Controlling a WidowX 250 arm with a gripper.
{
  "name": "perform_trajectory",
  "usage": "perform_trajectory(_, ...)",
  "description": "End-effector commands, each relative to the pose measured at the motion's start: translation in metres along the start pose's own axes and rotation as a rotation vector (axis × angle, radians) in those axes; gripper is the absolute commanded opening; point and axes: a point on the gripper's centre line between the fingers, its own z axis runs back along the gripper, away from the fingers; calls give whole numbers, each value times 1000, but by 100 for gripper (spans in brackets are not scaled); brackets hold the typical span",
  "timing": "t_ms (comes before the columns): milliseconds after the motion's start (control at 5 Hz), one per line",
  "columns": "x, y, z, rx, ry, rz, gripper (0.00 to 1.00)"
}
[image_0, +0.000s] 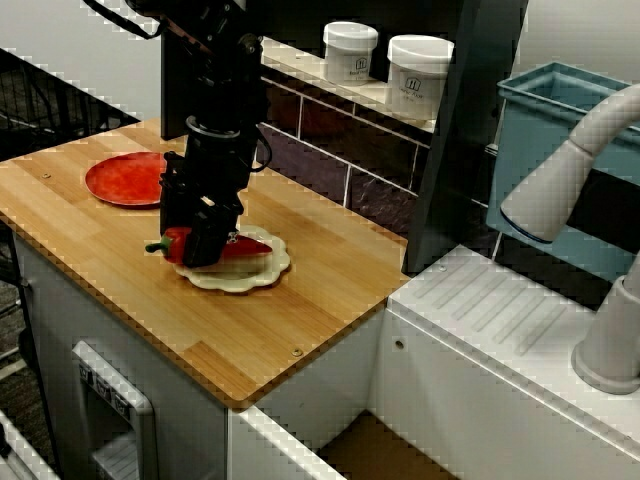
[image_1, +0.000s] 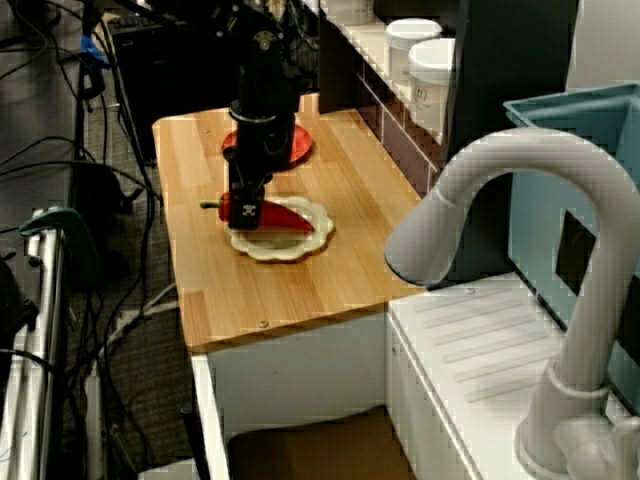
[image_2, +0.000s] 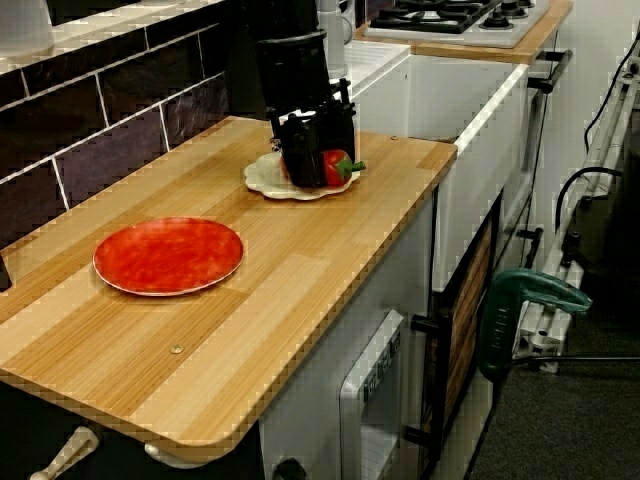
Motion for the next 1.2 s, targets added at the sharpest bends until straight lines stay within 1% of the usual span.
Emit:
perform_trajectory(0,-7,11,42,-8,-97,22,0)
perform_trajectory(200,-16,25,63,-39,-136,48,0)
perform_trajectory(400,-26,43,73,-47,-163,77,0)
perform_trajectory(600,-30,60,77,-50,-171,120,0)
perform_trajectory(800,-31,77,78,-34,-188,164,0)
perform_trajectory(1000,-24,105,76,-9,-195,229,0)
